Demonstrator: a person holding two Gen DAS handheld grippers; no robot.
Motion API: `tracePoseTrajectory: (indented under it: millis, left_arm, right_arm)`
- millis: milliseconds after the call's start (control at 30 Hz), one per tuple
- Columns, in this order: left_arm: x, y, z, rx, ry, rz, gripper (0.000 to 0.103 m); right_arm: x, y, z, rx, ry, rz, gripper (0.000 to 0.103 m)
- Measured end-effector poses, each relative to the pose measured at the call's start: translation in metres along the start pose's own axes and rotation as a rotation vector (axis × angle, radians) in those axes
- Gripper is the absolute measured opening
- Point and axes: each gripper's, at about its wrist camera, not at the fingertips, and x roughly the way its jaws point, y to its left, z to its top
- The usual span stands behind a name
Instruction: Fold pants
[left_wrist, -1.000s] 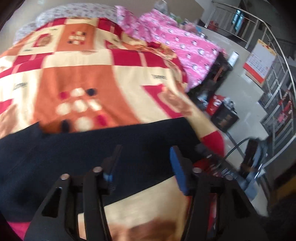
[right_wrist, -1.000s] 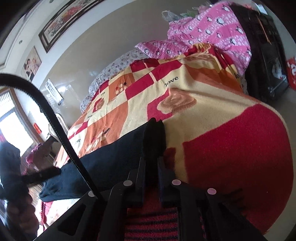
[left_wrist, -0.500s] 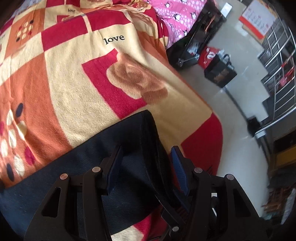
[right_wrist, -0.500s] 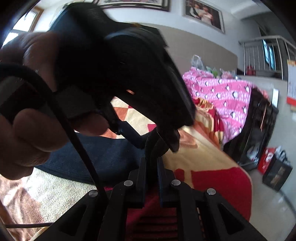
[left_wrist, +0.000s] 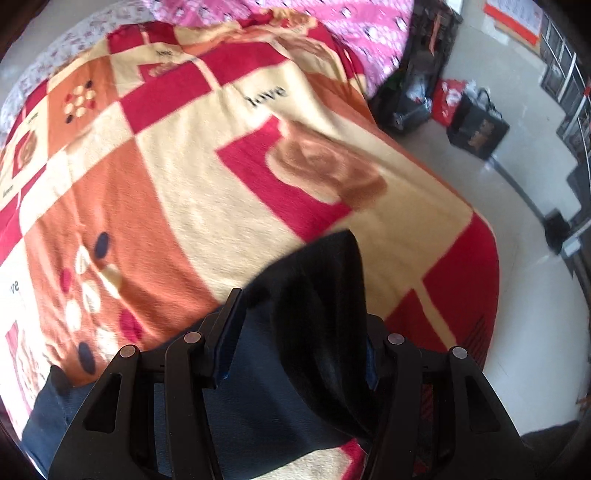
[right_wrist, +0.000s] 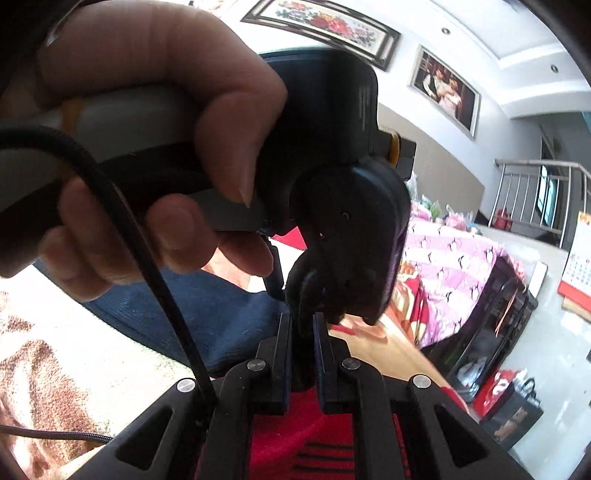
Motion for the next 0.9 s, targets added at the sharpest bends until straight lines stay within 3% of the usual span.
tracePoseTrajectory:
  millis: [67,267,467,533,567,900]
  left_arm:
    - [-0.004,0.009,0.0,-0.029,-0.023,-0.027,0.053]
    - [-0.012,0.017,-0.002,-0.056,-0.052,-0.081,0.023]
    - [-0.019,0.024,-0.003,-0.096,-0.069,-0.123,0.022]
    - [-0.02,0.028,-0.006,-0.108,-0.076,-0.149,0.012]
    - [-0.02,0.031,-0.008,-0.121,-0.083,-0.159,0.012]
    - [-0.048,0.082,-0.045,-0.244,-0.232,-0.244,0.009]
  right_arm:
    - [-0.003,0.003,0.001,-0.016,-0.007,0.002,0.009]
    - [-0.005,0.005,0.003,-0.022,-0.002,0.007,0.009]
    - [-0.01,0.011,0.004,-0.045,0.0,0.008,0.009]
    - [-0.01,0.012,0.004,-0.058,-0.001,0.01,0.009]
    - [-0.011,0.015,0.005,-0.063,0.0,0.01,0.009]
    - [-0.025,0.028,0.042,-0.156,0.006,0.109,0.009]
